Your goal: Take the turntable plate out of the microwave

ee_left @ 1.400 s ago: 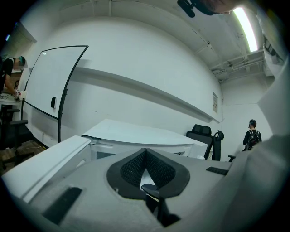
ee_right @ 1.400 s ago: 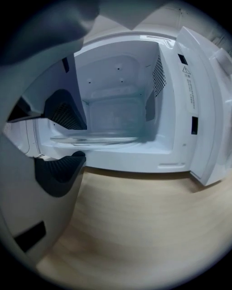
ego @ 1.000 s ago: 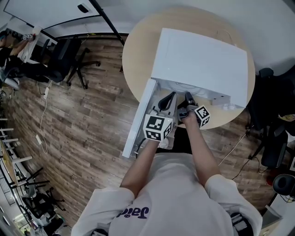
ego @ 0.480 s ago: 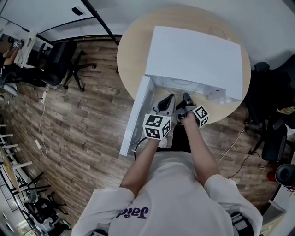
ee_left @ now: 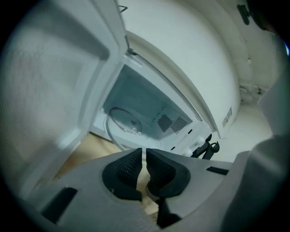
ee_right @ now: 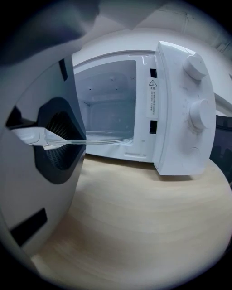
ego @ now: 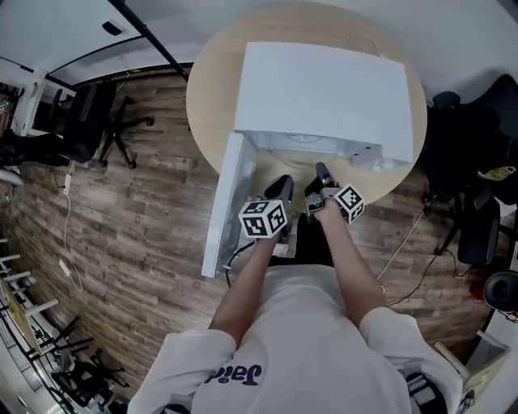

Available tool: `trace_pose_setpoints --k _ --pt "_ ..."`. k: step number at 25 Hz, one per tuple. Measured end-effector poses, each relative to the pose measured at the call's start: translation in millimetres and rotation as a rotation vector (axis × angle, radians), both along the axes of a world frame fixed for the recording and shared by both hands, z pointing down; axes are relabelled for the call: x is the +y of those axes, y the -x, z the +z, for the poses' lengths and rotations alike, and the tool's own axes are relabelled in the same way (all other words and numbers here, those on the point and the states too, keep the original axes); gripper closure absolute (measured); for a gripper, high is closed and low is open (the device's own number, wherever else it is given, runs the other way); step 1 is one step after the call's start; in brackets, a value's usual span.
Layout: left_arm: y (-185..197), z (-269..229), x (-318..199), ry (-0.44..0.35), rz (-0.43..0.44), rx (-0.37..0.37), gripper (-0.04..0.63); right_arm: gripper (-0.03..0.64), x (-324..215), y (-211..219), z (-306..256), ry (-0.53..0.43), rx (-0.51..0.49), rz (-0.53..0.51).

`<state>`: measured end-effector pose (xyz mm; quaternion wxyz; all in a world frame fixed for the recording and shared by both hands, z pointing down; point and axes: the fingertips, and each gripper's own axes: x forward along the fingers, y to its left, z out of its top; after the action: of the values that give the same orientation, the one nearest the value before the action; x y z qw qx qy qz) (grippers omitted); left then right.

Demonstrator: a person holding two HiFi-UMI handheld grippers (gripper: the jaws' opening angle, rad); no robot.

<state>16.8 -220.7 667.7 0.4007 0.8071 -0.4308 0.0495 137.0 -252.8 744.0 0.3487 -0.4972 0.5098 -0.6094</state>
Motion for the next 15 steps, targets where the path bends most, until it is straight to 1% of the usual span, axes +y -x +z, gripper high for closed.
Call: trace_pose_setpoints --k 4,5,6,7,11,13,15 --pt "-10 27 2 0.138 -0.020 0.166 0.569 0.580 6 -3 1 -0.008 0.000 -0.018" --pt "-13 33 3 0.168 -0.025 0.205 0.538 0.580 8 -4 2 -0.009 -0.001 -0.020" --pt "-16 38 3 0.196 -0.034 0.243 0.485 0.580 9 -5 3 -0.011 -0.002 -0.023" --pt "-18 44 2 0.222 -0.048 0.282 0.453 0.580 10 -5 3 -0.013 -0.003 -0.026" --pt "-19 58 -7 0.286 -0.130 0.431 0.393 0.580 14 -5 0 -0.030 0.020 -0.050" --pt "-21 65 -7 0.309 -0.145 0.469 0.349 0.580 21 -6 1 -0.034 0.033 -0.060" --pt "-25 70 -11 0.332 -0.162 0.511 0.341 0.580 26 -9 4 -0.037 0.035 -0.068"
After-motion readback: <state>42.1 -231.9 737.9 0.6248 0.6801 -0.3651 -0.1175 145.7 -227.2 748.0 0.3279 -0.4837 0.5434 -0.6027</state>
